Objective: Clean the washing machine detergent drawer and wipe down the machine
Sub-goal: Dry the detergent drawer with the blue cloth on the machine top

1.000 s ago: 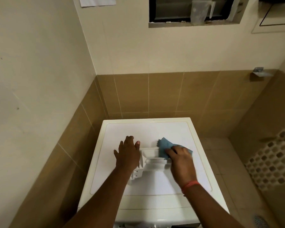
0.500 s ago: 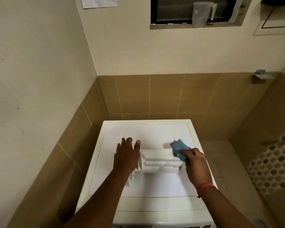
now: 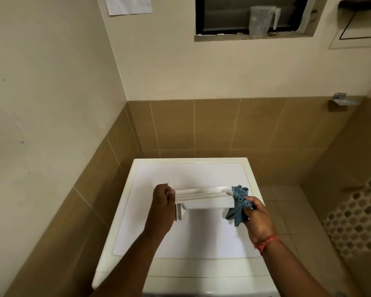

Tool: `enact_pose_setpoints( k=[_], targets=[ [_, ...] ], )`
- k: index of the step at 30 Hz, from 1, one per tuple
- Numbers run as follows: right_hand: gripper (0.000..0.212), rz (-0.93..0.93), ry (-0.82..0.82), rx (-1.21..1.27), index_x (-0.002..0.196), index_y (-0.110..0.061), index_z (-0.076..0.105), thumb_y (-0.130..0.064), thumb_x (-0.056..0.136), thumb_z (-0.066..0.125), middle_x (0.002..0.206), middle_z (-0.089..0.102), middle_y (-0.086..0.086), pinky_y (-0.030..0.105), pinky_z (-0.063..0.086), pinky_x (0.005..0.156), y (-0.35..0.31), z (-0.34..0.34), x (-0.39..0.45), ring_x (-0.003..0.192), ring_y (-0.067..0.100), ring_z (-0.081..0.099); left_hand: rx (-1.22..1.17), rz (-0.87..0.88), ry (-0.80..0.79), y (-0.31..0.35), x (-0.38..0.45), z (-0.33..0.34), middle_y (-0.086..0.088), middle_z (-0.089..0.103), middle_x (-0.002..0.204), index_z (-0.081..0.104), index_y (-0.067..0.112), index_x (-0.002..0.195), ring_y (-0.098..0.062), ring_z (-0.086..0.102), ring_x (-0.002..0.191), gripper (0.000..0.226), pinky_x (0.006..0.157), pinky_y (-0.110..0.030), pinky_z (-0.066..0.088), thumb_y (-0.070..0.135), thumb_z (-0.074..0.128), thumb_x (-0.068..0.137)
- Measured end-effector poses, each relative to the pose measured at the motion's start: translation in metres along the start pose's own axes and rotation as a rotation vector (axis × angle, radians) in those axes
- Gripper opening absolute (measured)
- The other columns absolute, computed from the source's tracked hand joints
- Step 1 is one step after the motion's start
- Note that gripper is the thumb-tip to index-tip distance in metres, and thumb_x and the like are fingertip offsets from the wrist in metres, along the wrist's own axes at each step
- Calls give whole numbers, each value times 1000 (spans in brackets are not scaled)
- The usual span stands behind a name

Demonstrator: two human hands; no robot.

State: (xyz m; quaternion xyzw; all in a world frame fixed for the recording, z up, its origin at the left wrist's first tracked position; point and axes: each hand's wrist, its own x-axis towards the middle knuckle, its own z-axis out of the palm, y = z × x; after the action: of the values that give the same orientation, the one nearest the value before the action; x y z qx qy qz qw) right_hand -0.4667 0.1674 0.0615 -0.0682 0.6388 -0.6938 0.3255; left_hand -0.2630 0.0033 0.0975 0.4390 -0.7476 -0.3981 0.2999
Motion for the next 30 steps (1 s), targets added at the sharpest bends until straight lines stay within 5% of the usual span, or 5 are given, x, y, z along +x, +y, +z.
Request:
enact_pose_setpoints(
  k=[11,20,23,26,30],
  targets=[
    [32,156,-2,36,97,-3,63,16,93,37,103,64,23,43,50,84,54,-33,-28,91,35,61,1,103,-46,-33,-76,14,-3,39,131,36,39,116,-14,42,129,72,98,0,31,-22,48,81],
    [38,-9,113,-172,97,-18,65,9,93,39,93,66,13,33,46,71,15,-19,-54,83,28,60,-93,-1,105,-28,-62,13,3,42,132,42,22,127,-7,42,120,44,89,3,33,3,60,92],
    [35,-210,-60,-449,96,-13,65,12,87,42,82,67,10,28,43,61,-3,30,-53,70,21,60,-172,-183,146,-17,-34,15,2,46,135,45,19,132,-9,45,117,31,83,-4,38,20,48,101],
    [29,-364,-154,-859,93,-13,68,6,84,48,87,65,7,26,46,63,5,92,-19,76,21,61,-236,-306,67,-11,-9,23,-3,43,148,39,20,143,-21,44,132,42,107,-28,37,37,34,105],
    [17,-312,-337,-1002,95,-13,67,-21,95,52,94,62,4,24,50,74,26,156,2,83,22,61,-20,-322,57,-16,-4,39,0,49,144,45,23,138,-22,37,141,50,123,-48,3,46,16,105]
  ],
)
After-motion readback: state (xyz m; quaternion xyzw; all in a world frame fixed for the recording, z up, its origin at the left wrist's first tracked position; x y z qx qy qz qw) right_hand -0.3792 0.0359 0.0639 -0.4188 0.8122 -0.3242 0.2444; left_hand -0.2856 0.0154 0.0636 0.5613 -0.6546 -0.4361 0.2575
